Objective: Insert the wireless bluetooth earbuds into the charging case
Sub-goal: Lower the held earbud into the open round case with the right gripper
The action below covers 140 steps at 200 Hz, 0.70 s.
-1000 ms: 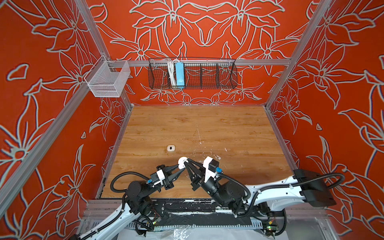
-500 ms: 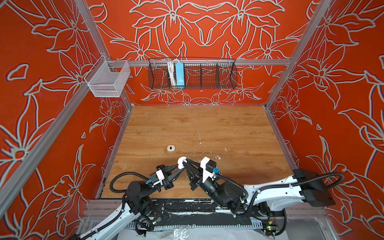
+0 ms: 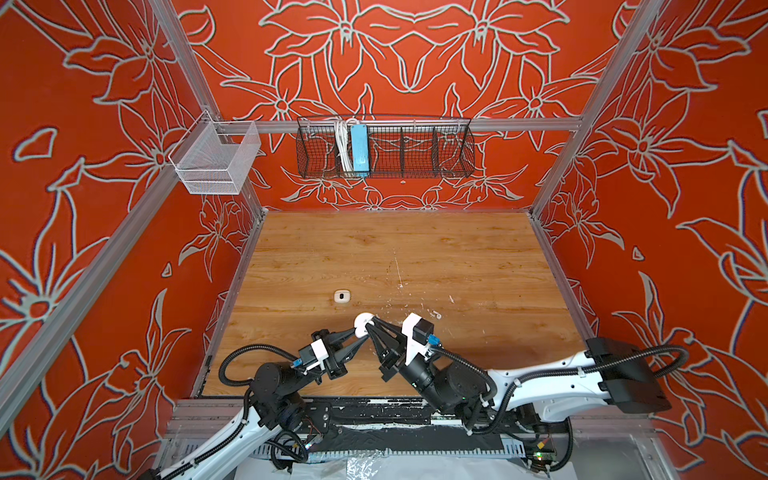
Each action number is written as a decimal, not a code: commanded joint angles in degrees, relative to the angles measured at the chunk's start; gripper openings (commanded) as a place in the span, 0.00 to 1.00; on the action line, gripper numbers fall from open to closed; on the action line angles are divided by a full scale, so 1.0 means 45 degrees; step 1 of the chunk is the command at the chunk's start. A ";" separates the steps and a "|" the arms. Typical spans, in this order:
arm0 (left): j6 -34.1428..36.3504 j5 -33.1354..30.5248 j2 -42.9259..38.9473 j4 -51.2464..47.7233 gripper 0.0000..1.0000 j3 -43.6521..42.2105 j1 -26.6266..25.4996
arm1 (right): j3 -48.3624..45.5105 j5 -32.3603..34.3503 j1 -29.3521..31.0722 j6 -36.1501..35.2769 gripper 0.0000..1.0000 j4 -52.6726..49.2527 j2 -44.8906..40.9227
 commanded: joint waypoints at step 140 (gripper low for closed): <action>-0.0047 -0.0321 -0.0273 0.0105 0.00 -0.0768 -0.0061 | -0.0308 -0.0051 0.0349 0.0651 0.09 -0.0684 0.0594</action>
